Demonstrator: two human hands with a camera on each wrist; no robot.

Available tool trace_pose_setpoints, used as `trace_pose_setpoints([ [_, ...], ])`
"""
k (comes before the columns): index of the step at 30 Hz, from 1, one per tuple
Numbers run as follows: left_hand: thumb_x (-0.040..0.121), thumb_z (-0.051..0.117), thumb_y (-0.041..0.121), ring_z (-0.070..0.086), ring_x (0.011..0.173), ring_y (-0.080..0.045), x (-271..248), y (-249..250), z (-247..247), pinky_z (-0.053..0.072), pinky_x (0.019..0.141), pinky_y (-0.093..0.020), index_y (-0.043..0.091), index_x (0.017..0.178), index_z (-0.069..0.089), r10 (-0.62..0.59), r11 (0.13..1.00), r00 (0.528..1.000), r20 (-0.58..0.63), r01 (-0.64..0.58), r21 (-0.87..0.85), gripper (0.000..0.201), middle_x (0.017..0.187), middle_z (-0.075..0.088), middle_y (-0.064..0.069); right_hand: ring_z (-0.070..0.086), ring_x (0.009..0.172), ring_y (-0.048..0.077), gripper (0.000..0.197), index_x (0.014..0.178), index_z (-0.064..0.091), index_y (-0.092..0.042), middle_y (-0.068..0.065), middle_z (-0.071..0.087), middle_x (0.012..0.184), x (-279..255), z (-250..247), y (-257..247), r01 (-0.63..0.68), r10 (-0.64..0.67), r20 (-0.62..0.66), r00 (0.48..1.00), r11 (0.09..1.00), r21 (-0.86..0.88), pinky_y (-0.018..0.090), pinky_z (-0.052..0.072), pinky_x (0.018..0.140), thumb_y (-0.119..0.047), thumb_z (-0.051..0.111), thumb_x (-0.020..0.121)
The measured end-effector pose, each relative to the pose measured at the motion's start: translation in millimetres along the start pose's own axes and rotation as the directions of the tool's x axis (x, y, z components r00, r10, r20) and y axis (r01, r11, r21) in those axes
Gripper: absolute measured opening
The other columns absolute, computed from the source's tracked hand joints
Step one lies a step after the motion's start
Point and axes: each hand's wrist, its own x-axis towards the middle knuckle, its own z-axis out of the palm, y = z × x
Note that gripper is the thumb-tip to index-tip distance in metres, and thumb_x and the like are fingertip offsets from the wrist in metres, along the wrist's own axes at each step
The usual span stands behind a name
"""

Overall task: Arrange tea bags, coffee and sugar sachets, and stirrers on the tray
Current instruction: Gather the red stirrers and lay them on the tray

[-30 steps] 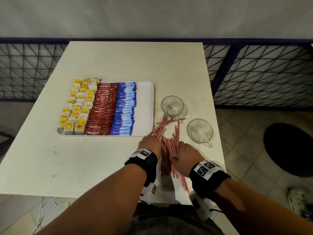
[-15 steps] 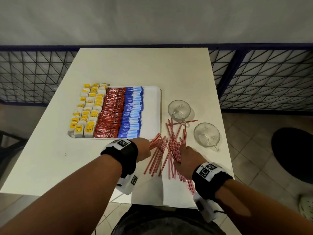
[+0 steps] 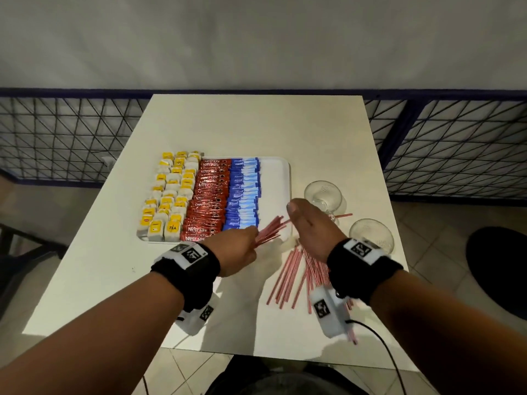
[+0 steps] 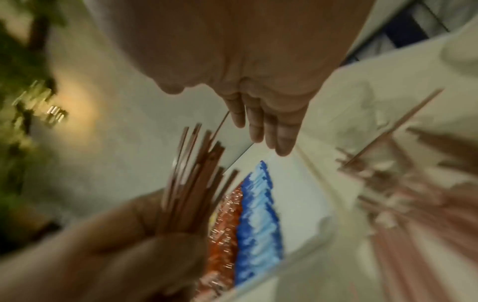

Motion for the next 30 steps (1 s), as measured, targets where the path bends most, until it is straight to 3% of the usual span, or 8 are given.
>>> trace_pose_setpoints([
  [5,0.099,0.049,0.032,0.059,0.091,-0.035,12.5,2.9,-8.9,0.038,0.067,-0.032,0.009,0.114,0.047,0.129,0.991,0.977,-0.170,-0.132,-0.002,0.028,0.104,0.062,-0.017,0.063,0.105,0.017,0.058,0.093,0.062,-0.036,-0.005,0.070,0.106,23.3,16.6,-28.5,-0.085,0.075,0.040,0.996,0.931,0.355,0.045,0.042,0.103,-0.081,0.029,0.075],
  [9,0.097,0.054,0.028,0.059,0.083,-0.025,17.7,-8.4,-16.3,0.040,0.069,-0.029,0.011,0.106,0.051,0.196,0.948,0.949,-0.248,-0.248,-0.201,0.019,0.091,0.060,-0.004,0.062,0.108,0.015,0.030,0.105,0.058,-0.035,-0.001,0.066,0.113,35.6,20.1,-48.0,-0.045,0.005,0.084,0.996,0.872,0.487,0.045,0.041,0.106,-0.052,0.035,0.098],
  [13,0.098,0.052,0.032,0.060,0.077,-0.022,16.3,-29.1,-41.0,0.045,0.069,-0.031,0.016,0.120,0.052,0.185,0.930,0.940,-0.288,-0.262,-0.259,0.026,0.089,0.061,-0.005,0.058,0.110,0.018,0.045,0.111,0.059,-0.027,0.000,0.062,0.114,48.3,19.8,-67.4,-0.086,0.021,0.098,0.995,0.680,0.728,0.036,0.044,0.100,-0.061,0.037,0.091],
  [15,0.099,0.051,0.028,0.055,0.061,-0.015,10.3,-35.3,-66.2,0.050,0.065,-0.033,0.026,0.120,0.052,0.134,0.771,0.905,-0.403,-0.350,-0.531,0.022,0.077,0.059,-0.007,0.055,0.108,0.024,0.052,0.113,0.057,-0.018,0.005,0.060,0.113,52.7,17.9,-70.0,-0.159,0.127,0.108,0.986,0.529,0.834,0.037,0.043,0.095,-0.059,0.032,0.093],
  [17,0.097,0.052,0.028,0.047,0.054,-0.012,1.9,-32.5,-95.7,0.046,0.058,-0.033,0.026,0.096,0.050,0.060,0.418,0.852,-0.521,-0.495,-0.762,0.003,0.062,0.049,0.004,0.056,0.106,0.029,0.061,0.115,0.055,-0.011,0.011,0.060,0.112,51.2,19.6,-71.2,-0.271,0.214,0.190,0.958,0.467,0.842,0.041,0.045,0.094,-0.060,0.025,0.095],
  [19,0.092,0.050,0.031,0.042,0.052,-0.014,-1.7,-23.0,-115.5,0.043,0.056,-0.032,0.018,0.082,0.043,0.029,0.092,0.822,-0.569,-0.569,-0.817,0.017,0.059,0.043,0.006,0.060,0.100,0.034,0.073,0.118,0.053,-0.004,0.017,0.061,0.112,46.8,25.5,-71.9,-0.383,0.230,0.311,0.922,0.421,0.823,0.047,0.047,0.093,-0.065,0.023,0.092],
  [21,0.091,0.047,0.029,0.039,0.051,-0.015,-0.8,-9.8,-125.5,0.041,0.055,-0.031,0.016,0.080,0.040,0.044,-0.034,0.797,-0.602,-0.601,-0.799,0.019,0.059,0.041,0.006,0.064,0.095,0.035,0.082,0.117,0.055,0.000,0.020,0.061,0.112,42.6,29.1,-74.1,-0.455,0.202,0.408,0.891,0.369,0.811,0.045,0.053,0.084,-0.070,0.021,0.090],
  [30,0.087,0.061,0.029,0.056,0.064,-0.019,24.9,9.3,-94.0,0.050,0.071,-0.039,0.023,0.094,0.057,0.071,0.301,0.800,-0.595,-0.586,-0.752,0.010,0.072,0.056,0.004,0.058,0.109,0.038,0.095,0.132,0.046,0.009,0.027,0.058,0.117,43.0,10.7,-65.6,-0.510,0.083,0.507,0.858,0.261,0.820,0.047,0.048,0.097,-0.071,0.016,0.091],
])
